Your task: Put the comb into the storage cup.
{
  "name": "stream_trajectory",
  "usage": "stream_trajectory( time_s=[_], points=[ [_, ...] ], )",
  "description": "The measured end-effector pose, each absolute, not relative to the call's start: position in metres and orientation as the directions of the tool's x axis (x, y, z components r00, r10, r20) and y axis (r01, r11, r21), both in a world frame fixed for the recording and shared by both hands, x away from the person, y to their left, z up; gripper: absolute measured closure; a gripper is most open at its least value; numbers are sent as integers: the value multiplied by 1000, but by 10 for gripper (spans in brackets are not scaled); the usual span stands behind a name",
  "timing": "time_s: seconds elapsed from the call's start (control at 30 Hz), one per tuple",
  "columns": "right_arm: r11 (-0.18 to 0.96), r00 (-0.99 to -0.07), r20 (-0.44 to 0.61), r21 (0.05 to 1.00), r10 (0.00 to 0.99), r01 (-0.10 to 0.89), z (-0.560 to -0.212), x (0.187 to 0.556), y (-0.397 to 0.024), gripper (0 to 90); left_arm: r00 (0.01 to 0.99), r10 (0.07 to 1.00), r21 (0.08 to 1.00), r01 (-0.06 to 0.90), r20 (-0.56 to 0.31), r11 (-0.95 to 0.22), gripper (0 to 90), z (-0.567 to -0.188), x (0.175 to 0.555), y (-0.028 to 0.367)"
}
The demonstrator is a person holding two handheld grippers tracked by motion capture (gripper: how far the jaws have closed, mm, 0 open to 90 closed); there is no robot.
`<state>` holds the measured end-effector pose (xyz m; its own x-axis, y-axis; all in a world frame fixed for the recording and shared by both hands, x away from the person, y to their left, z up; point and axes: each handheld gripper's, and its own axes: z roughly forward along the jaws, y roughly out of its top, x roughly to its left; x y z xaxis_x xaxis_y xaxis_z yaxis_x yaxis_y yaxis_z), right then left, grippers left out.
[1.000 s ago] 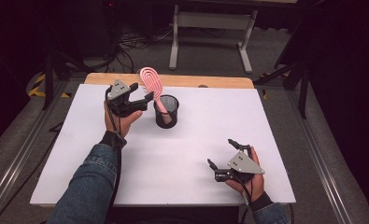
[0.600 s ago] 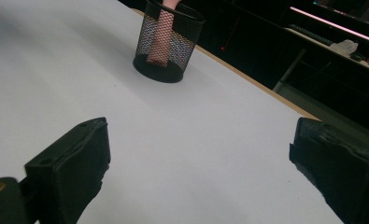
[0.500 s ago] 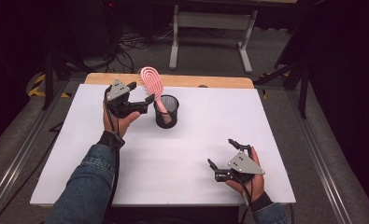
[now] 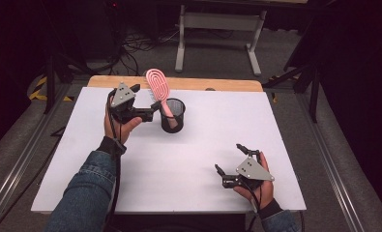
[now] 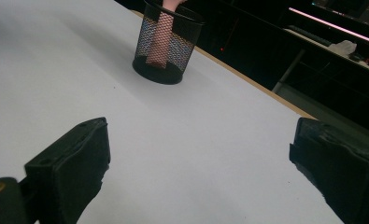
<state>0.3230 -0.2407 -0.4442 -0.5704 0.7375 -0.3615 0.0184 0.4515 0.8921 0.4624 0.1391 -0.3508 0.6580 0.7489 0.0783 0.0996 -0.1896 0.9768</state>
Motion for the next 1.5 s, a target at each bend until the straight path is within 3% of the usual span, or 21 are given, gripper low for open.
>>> stream_trajectory(
  time_s=[0.97,1.5],
  points=[
    [437,-562,-355,899,747,13,-441,321,-242,55,723,631,922,-20,280,-386,75,-354,412,131],
    [439,-563,-359,898,745,8,-441,320,-240,55,739,601,915,-52,305,-400,71,-359,392,133]
  ],
)
